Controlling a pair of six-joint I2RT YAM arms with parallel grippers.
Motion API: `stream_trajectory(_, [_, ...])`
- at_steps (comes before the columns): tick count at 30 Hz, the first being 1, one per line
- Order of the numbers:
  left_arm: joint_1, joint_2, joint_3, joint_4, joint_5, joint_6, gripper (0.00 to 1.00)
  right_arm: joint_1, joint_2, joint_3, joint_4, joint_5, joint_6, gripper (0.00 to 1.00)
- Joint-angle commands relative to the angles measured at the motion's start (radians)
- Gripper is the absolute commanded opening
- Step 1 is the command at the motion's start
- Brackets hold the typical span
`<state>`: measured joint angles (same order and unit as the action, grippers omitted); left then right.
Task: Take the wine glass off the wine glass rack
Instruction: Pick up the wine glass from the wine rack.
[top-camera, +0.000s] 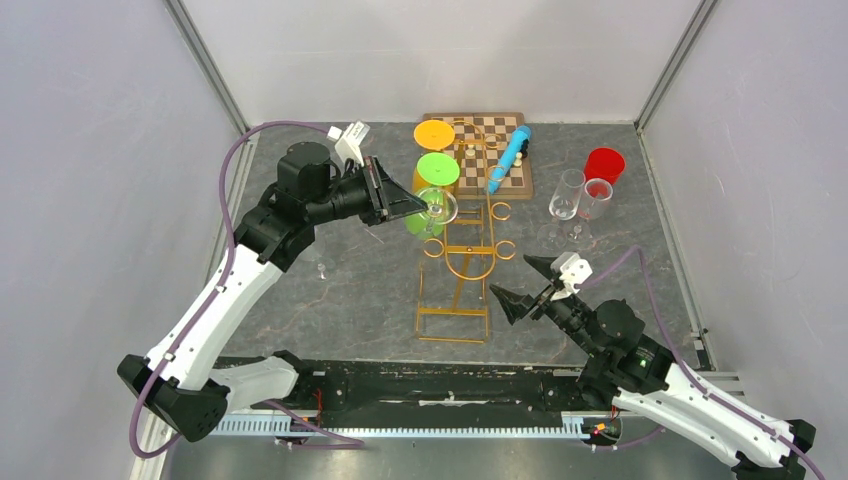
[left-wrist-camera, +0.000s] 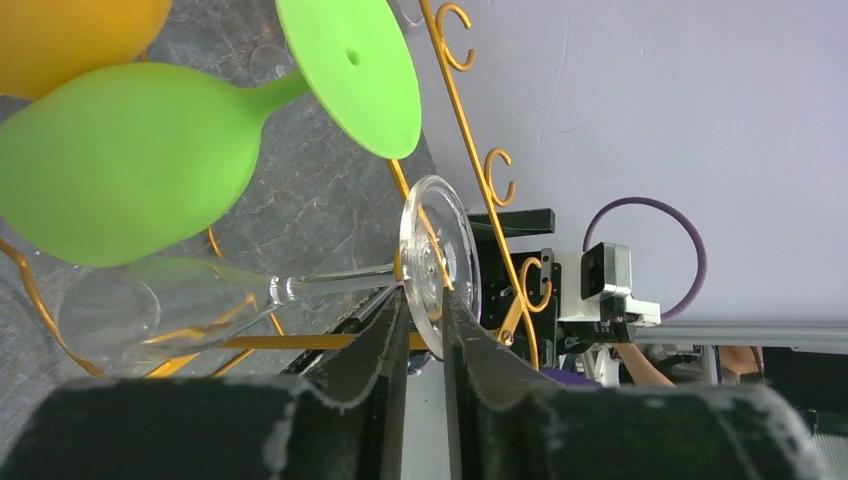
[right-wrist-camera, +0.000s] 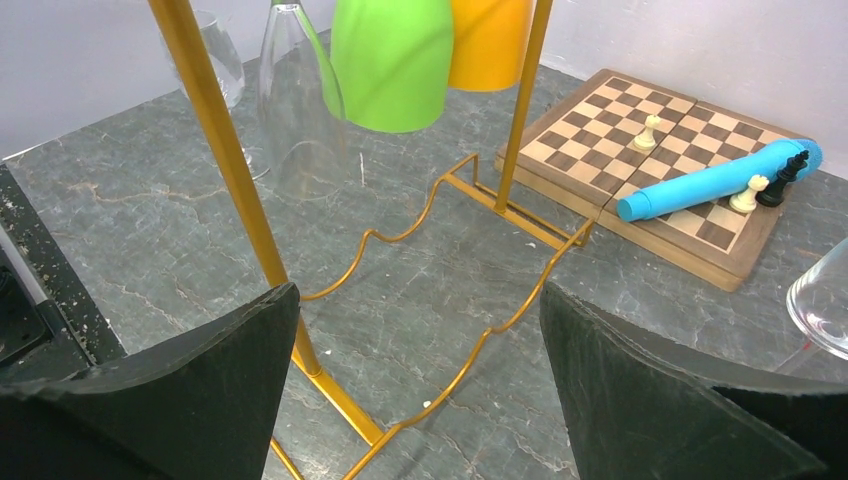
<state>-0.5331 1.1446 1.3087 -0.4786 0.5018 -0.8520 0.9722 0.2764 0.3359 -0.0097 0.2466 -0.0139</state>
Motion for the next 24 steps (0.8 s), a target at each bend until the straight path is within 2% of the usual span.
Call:
stream_trajectory(1, [0.005, -0.008, 0.005, 0.058, 0.041, -0.025, 0.20, 0.000, -0.015, -0.006, 0.022, 0.030, 0.012, 0.92])
stream_trajectory(7, [0.005, -0.009, 0.011, 0.060, 0.047, -0.027, 0.03, 0.002, -0.013, -0.002, 0.021, 0.028, 0.012, 0.92])
stream_trajectory(24, [0.023, -0.050, 0.109, 0.007, 0.068, -0.025, 0.02, 0.001, 0.046, 0.052, 0.014, 0.016, 0.012, 0.92])
